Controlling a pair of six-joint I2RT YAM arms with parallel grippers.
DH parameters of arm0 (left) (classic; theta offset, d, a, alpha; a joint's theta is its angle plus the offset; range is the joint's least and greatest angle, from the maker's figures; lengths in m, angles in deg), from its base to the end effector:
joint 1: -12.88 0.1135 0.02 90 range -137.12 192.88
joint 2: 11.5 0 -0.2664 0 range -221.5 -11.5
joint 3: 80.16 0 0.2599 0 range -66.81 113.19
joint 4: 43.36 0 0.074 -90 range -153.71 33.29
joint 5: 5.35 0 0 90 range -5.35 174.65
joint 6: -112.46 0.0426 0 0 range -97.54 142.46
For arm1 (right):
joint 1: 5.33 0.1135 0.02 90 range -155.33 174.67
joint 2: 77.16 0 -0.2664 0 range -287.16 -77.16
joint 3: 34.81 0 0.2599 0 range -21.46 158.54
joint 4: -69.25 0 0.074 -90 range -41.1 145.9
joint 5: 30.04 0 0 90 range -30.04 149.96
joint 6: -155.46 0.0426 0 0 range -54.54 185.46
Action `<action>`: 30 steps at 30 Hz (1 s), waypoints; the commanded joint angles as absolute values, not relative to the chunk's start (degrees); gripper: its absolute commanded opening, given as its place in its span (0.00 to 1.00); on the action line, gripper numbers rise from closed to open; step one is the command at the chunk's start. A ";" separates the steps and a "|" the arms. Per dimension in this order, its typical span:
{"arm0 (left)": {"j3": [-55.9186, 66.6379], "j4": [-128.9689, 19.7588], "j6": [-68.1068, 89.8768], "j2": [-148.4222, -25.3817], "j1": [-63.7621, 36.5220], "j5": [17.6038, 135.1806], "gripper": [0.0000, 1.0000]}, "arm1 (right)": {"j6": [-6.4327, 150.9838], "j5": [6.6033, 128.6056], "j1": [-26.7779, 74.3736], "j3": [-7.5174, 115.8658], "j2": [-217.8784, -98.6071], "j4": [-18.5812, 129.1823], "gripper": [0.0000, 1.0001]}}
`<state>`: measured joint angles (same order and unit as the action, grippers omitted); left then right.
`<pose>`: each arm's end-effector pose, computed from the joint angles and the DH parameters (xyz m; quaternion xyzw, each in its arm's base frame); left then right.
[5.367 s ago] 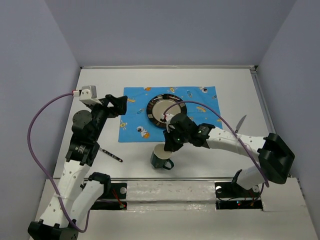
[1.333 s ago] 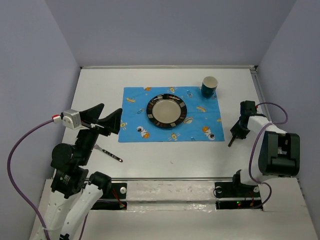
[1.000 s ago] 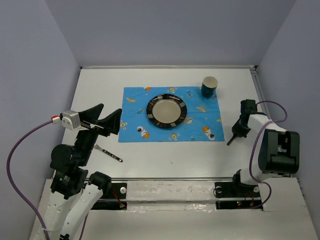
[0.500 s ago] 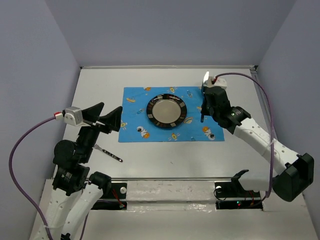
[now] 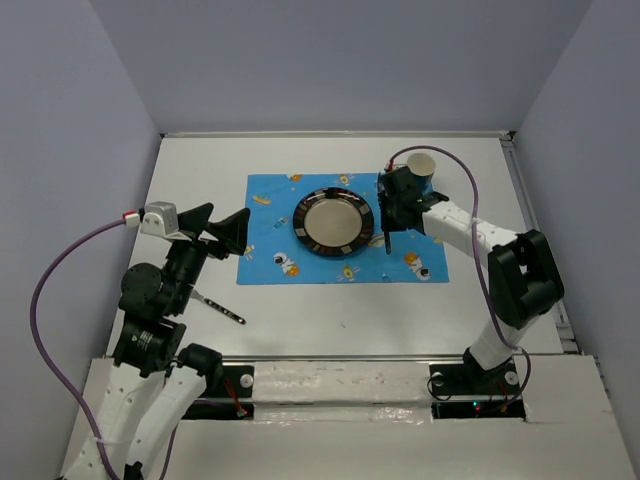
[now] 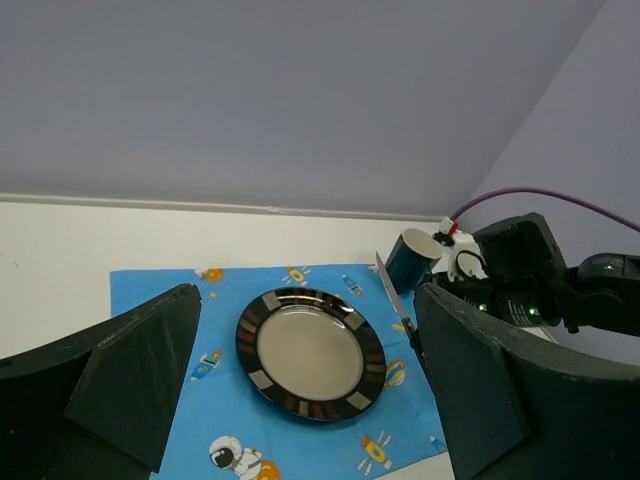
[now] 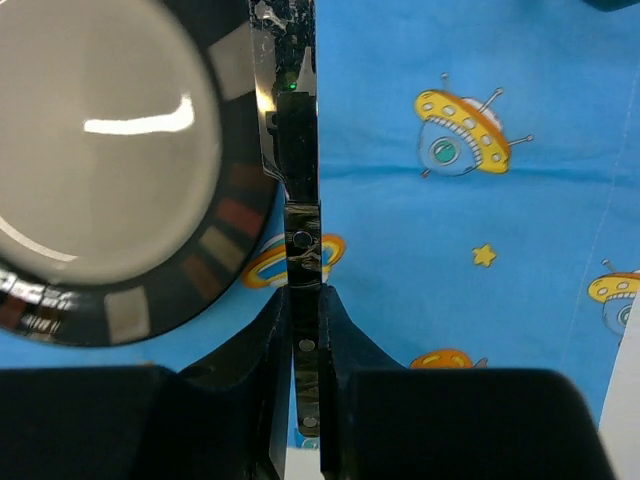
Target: Set the dinner table for one person
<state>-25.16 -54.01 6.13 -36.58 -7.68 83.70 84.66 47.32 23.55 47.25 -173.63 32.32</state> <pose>0.1065 -0.0407 0.3945 0.0281 0.5781 -0.2626 0.7720 0.3319 0.1724 0.2233 -0.0428 0.9376 0.0392 0.3428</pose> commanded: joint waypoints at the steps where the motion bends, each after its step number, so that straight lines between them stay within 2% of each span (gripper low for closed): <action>1: -25.59 -51.70 7.17 -37.60 -7.25 84.04 0.99 | 83.30 49.16 19.99 52.37 -175.68 34.71 0.00; 9: -25.59 -51.70 6.91 -38.12 -6.72 83.69 0.99 | 84.44 53.28 16.64 51.67 -180.43 34.98 0.00; 24: -25.68 -51.52 6.73 -38.65 -6.37 82.98 0.99 | 86.73 53.02 15.06 51.93 -184.12 34.80 0.00; 30: -25.68 -51.52 6.73 -38.39 -6.37 82.90 0.99 | 87.26 52.85 14.53 52.10 -184.48 33.93 0.09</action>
